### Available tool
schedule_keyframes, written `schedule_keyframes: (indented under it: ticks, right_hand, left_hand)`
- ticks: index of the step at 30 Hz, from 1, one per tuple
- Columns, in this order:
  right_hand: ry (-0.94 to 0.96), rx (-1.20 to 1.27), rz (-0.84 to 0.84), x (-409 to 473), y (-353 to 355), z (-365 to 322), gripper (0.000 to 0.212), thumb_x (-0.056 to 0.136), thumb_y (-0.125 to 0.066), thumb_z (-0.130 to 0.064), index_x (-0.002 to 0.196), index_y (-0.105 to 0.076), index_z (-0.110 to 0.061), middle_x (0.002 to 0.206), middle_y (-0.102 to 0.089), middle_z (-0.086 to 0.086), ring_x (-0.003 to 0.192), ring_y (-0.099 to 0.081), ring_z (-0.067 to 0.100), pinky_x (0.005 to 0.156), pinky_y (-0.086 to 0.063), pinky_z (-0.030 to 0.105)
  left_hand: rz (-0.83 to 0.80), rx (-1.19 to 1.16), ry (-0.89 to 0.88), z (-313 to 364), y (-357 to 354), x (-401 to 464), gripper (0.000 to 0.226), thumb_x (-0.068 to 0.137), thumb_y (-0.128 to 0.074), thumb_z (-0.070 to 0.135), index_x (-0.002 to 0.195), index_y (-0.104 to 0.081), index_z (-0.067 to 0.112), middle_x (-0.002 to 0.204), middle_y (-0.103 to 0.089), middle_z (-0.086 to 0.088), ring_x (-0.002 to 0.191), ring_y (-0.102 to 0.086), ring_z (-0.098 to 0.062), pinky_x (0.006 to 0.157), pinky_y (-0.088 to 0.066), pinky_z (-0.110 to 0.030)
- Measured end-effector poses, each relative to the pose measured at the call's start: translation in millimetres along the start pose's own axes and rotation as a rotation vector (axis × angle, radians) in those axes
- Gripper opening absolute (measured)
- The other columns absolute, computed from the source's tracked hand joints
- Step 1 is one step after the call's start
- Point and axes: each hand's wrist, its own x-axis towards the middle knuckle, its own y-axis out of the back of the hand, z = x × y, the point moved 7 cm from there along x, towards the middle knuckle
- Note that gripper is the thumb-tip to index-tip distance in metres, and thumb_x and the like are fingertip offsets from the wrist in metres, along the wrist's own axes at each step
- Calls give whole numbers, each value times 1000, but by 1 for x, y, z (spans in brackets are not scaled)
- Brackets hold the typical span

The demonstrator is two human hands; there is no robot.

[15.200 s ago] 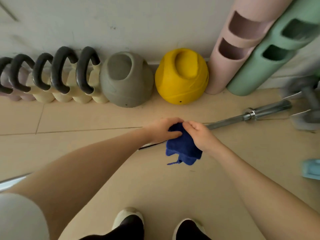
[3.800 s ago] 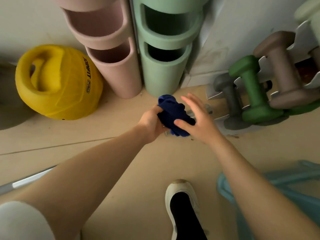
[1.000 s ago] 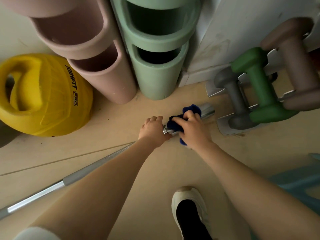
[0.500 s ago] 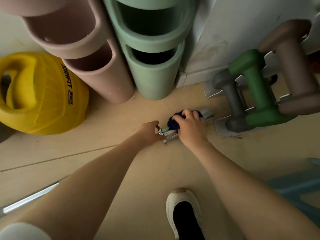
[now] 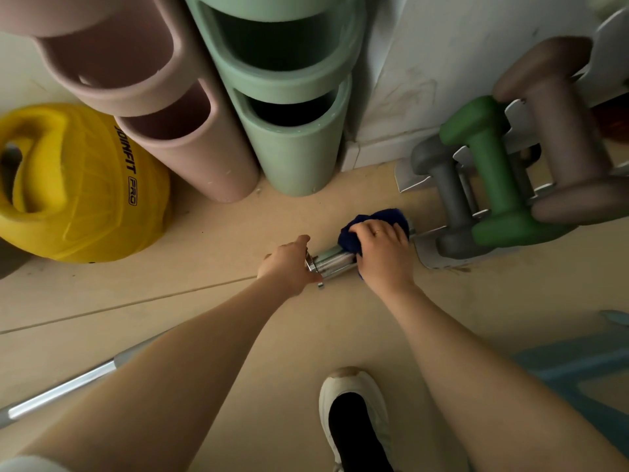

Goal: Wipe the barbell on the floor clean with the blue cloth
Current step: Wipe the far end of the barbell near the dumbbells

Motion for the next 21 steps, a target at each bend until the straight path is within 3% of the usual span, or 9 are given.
schedule_keyframes:
  ticks: [3,8,13,18,21]
  right_hand:
    - [-62,-11,48,8,7,22,36,77,-61,-6,111,-58,-15,116,-61,8,116,-51,30,105,-32,48]
    - [-294,94,124,13,17,59,37,77,-54,6,113,-55,-4,114,-59,21,104,-52,41,86,-41,44]
    - [-27,85,-1,1,3,28,42,81,-55,9,121,-52,-2,135,-49,20,131,-38,37,109,-31,43]
    - [-121,61,75,10,16,18,26,80,-58,1,106,-59,-7,104,-65,14,103,-57,32,99,-37,44]
    - [71,43,-48,4,2,-27,27,78,-62,-3,105,-58,-9,99,-67,11,96,-60,30,94,-40,41]
  left_hand:
    - [-1,-44,24,-3,1,0,74,84,-67,32,144,-26,19,138,-50,-3,123,-48,-29,101,-41,-40]
    - [-3,-52,20,-3,-1,2,72,84,-66,32,143,-28,16,138,-48,-6,127,-43,-29,103,-37,-40]
    - [-26,-166,29,-2,-1,3,76,82,-69,24,144,-27,16,139,-47,-6,118,-51,-33,98,-45,-47]
    - [1,-161,9,-3,-1,1,73,83,-69,25,143,-30,14,137,-49,-4,118,-50,-29,100,-43,-43]
    - [35,-188,21,-6,-3,0,73,80,-72,27,141,-33,14,136,-50,-8,119,-50,-31,100,-43,-43]
